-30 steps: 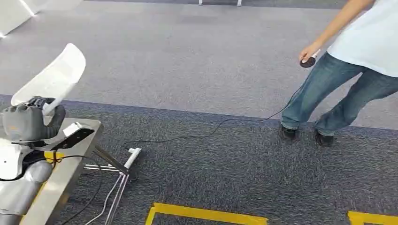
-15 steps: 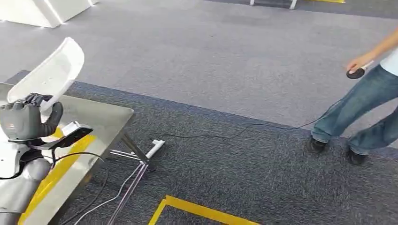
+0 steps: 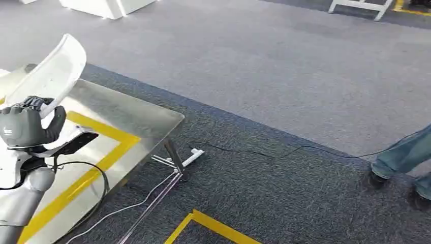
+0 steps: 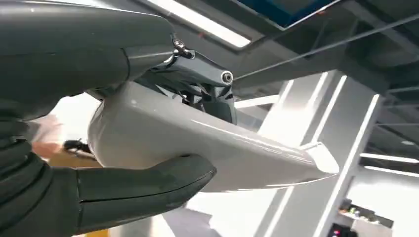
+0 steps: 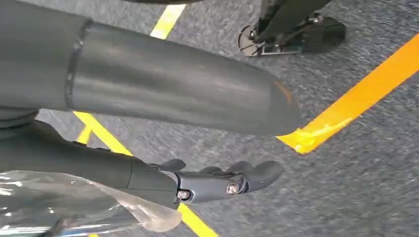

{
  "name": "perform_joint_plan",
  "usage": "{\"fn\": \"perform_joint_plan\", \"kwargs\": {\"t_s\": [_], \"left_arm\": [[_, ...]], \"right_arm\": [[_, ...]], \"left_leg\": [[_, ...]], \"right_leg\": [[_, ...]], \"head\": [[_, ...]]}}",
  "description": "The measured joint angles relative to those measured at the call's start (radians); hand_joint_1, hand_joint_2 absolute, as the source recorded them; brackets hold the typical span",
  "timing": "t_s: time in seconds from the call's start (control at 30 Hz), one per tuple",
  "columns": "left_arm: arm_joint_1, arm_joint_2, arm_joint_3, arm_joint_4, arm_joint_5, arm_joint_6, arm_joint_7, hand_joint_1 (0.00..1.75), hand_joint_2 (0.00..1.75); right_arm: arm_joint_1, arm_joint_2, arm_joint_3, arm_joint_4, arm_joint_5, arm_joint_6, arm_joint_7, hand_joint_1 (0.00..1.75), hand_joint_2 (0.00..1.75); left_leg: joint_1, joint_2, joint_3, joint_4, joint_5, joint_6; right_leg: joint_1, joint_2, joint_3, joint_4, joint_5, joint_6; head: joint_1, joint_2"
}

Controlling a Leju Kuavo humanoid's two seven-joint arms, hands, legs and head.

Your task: Take the parts from the cabinet and place them on the table.

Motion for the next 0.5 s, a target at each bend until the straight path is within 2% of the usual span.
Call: {"fn": "perform_joint_plan", "kwargs": {"t_s": [0.07, 0.1, 0.13, 0.17, 0.2, 0.23, 0.27, 0.3, 0.33, 0.37, 0.4, 0.43, 0.47, 0.5], "left_arm": [[0.002, 0.003, 0.001, 0.000, 0.000, 0.000, 0.000, 1.75, 1.75], [0.002, 0.007, 0.002, 0.000, -0.001, -0.001, 0.000, 1.75, 1.75], [-0.001, 0.010, 0.003, 0.000, -0.001, -0.001, 0.000, 1.75, 1.75], [-0.010, 0.010, 0.002, 0.000, -0.002, -0.002, -0.001, 1.75, 1.75], [-0.014, 0.008, 0.002, 0.001, -0.004, -0.004, -0.001, 1.75, 1.75], [-0.013, 0.007, 0.002, 0.002, -0.005, -0.005, -0.001, 1.75, 1.75], [-0.012, 0.007, 0.000, 0.003, -0.009, -0.006, -0.001, 1.75, 1.75], [-0.012, 0.007, 0.000, 0.004, -0.010, -0.009, -0.001, 1.75, 1.75], [-0.013, 0.008, 0.000, 0.005, -0.010, -0.011, -0.001, 1.75, 1.75], [-0.013, 0.010, 0.000, 0.005, -0.011, -0.012, -0.001, 1.75, 1.75], [-0.015, 0.012, 0.001, 0.005, -0.011, -0.013, -0.001, 1.75, 1.75], [-0.019, 0.015, 0.001, 0.005, -0.013, -0.015, -0.001, 1.75, 1.75], [-0.026, 0.015, 0.000, 0.006, -0.013, -0.019, -0.001, 1.75, 1.75], [-0.034, 0.015, 0.000, 0.006, -0.015, -0.022, -0.001, 1.75, 1.75]], "right_arm": [[-0.002, 0.000, 0.000, 0.000, -0.001, 0.001, 0.011, 0.00, 0.00], [-0.001, 0.002, 0.000, 0.000, -0.001, 0.002, 0.016, 0.00, 0.00], [-0.002, 0.001, 0.000, 0.000, -0.002, 0.003, 0.019, 0.00, 0.00], [-0.002, 0.003, 0.000, 0.000, -0.002, 0.004, 0.023, 0.00, 0.00], [-0.001, 0.003, 0.000, 0.000, -0.002, 0.006, 0.026, 0.00, 0.00], [0.001, 0.004, 0.000, 0.000, -0.003, 0.006, 0.029, 0.00, 0.00], [0.001, 0.004, 0.000, 0.001, -0.003, 0.006, 0.033, 0.00, 0.00], [0.002, 0.004, 0.000, 0.001, -0.003, 0.007, 0.036, 0.00, 0.00], [0.002, 0.004, 0.000, 0.002, -0.003, 0.007, 0.037, 0.00, 0.00], [0.001, 0.004, 0.000, 0.002, -0.002, 0.009, 0.037, 0.00, 0.00], [0.000, 0.005, 0.000, 0.001, -0.002, 0.011, 0.037, 0.00, 0.00], [-0.001, 0.006, 0.000, 0.001, 0.000, 0.012, 0.038, 0.00, 0.00], [-0.002, 0.006, 0.000, 0.001, 0.000, 0.013, 0.039, 0.00, 0.00], [-0.002, 0.006, 0.000, 0.002, 0.001, 0.016, 0.040, 0.00, 0.00]], "left_leg": [[0.004, -0.026, -0.004, -0.005, 0.007, -0.012], [0.003, -0.029, -0.007, -0.001, 0.003, -0.014], [-0.005, 0.035, -0.016, 0.022, -0.015, -0.020], [-0.004, 0.076, -0.042, 0.081, -0.049, -0.026], [-0.002, 0.097, -0.076, 0.157, -0.085, -0.030], [-0.001, 0.106, -0.113, 0.240, -0.119, -0.033], [0.000, 0.109, -0.139, 0.294, -0.134, -0.034], [0.001, 0.109, -0.142, 0.300, -0.124, -0.035], [0.002, 0.111, -0.124, 0.265, -0.093, -0.033], [0.001, 0.116, -0.083, 0.185, -0.044, -0.029], [-0.002, 0.133, -0.036, 0.095, -0.001, -0.023], [-0.011, 0.186, -0.001, 0.022, 0.013, -0.014], [-0.029, 0.224, 0.006, 0.016, 0.001, -0.008], [-0.027, 0.213, 0.006, -0.003, -0.005, 0.001]], "right_leg": [[0.003, -0.023, 0.001, 0.000, 0.001, -0.007], [-0.008, -0.039, 0.006, -0.009, 0.005, -0.015], [-0.006, -0.050, 0.009, -0.011, 0.005, -0.021], [-0.004, -0.064, 0.011, -0.011, 0.004, -0.025], [-0.002, -0.078, 0.012, -0.011, 0.001, -0.029], [-0.001, -0.094, 0.014, -0.011, -0.001, -0.030], [0.000, -0.109, 0.014, -0.011, -0.003, -0.031], [0.000, -0.122, 0.016, -0.011, -0.004, -0.031], [0.001, -0.136, 0.018, -0.011, -0.006, -0.031], [0.002, -0.149, 0.022, -0.011, -0.010, -0.030], [0.002, -0.161, 0.028, -0.011, -0.013, -0.029], [0.004, -0.171, 0.033, -0.011, -0.017, -0.025], [0.012, -0.181, 0.032, -0.012, -0.020, -0.020], [0.014, -0.190, 0.030, -0.011, -0.021, -0.015]], "head": [[0.000, 0.000], [0.000, 0.000], [-0.006, 0.000], [-0.016, 0.000], [-0.014, 0.000], [-0.016, 0.000], [-0.016, 0.000], [-0.016, 0.000], [-0.016, 0.000], [-0.016, 0.000], [-0.016, 0.000], [-0.016, 0.000], [-0.016, 0.000], [-0.016, 0.000]]}}
